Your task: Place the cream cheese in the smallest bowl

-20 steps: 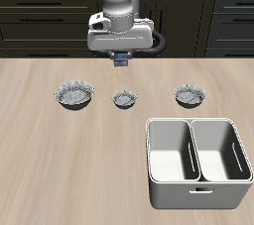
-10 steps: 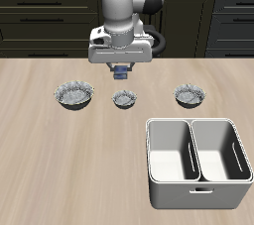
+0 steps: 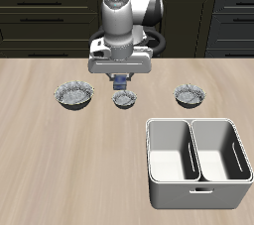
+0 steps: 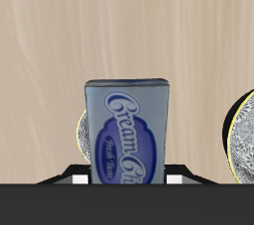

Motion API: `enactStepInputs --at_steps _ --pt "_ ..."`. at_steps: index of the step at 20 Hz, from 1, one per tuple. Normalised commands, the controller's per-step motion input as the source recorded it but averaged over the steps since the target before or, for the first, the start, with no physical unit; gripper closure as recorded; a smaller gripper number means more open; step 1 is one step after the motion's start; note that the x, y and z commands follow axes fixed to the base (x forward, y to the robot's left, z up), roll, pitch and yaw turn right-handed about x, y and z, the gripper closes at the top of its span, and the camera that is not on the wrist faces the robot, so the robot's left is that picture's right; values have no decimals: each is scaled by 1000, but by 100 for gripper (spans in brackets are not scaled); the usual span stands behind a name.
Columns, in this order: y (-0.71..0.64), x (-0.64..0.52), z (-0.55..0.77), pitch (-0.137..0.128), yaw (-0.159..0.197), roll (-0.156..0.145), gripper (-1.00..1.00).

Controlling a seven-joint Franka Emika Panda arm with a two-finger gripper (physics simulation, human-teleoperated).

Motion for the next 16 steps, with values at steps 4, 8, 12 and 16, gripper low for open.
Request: enactStepInputs --at_steps 4,8,12,16 --pt "-52 -13 -258 32 18 0 100" --pt "-32 42 -231 47 -4 -8 100" --pt "37 33 -328 57 33 27 100" --pt "86 -26 -161 31 -19 57 -100"
